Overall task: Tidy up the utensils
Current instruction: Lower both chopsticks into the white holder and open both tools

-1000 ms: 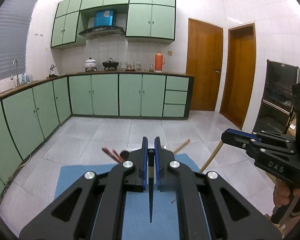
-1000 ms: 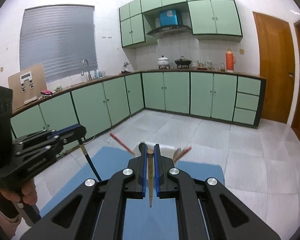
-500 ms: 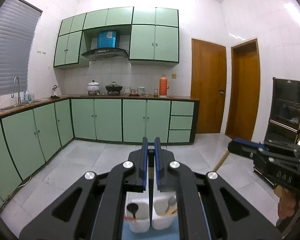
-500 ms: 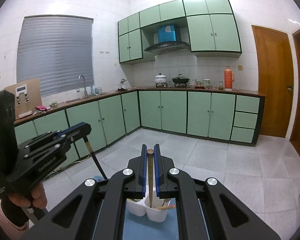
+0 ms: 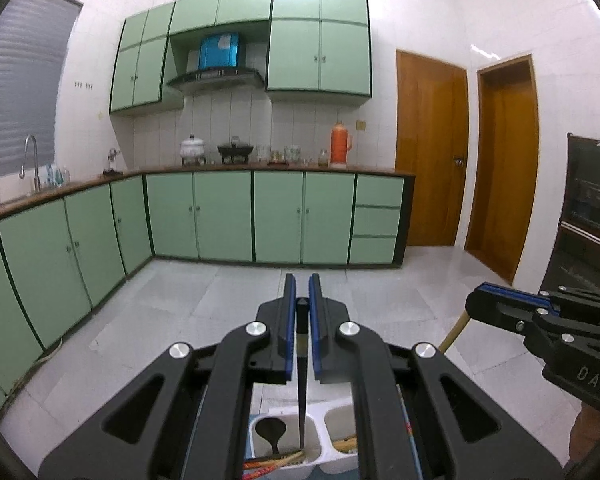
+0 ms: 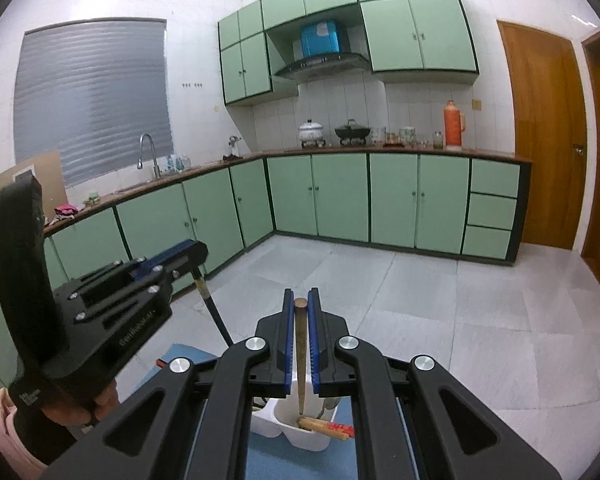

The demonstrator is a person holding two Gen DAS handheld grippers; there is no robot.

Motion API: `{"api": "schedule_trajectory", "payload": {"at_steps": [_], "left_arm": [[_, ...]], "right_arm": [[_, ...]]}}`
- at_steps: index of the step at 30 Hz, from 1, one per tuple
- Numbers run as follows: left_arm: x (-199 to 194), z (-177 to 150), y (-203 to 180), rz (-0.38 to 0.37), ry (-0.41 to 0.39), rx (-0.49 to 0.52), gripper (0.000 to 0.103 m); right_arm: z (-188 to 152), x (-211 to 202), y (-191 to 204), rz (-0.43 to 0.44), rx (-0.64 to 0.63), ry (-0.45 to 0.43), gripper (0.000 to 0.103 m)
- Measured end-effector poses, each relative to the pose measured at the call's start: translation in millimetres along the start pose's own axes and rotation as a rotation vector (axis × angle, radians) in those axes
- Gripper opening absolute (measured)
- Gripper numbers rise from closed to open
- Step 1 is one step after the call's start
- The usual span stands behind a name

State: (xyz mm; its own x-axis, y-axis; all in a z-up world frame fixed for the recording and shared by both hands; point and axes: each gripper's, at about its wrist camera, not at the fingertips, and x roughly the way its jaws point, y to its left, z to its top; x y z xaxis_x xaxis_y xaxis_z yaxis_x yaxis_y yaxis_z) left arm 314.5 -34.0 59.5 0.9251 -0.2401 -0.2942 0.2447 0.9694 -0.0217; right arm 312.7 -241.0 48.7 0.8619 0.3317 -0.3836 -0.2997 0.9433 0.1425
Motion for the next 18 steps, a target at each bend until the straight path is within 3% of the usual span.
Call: {"api": "schedule_trajectory", "payload": {"at_steps": [13,18], "left_arm": [[31.9,-49.2,23.4,-0.004,0.143,-0.005,0.006],[30.7,-54.9,29.6,-0.006,0.163,-0.021,0.015]], "right_arm": [[-38.7,34.1,-6.0,0.035,0.027,0.110,0.007],[-43.3,32.2,-9.1,0.027,0.039,0.121,0.013]]}}
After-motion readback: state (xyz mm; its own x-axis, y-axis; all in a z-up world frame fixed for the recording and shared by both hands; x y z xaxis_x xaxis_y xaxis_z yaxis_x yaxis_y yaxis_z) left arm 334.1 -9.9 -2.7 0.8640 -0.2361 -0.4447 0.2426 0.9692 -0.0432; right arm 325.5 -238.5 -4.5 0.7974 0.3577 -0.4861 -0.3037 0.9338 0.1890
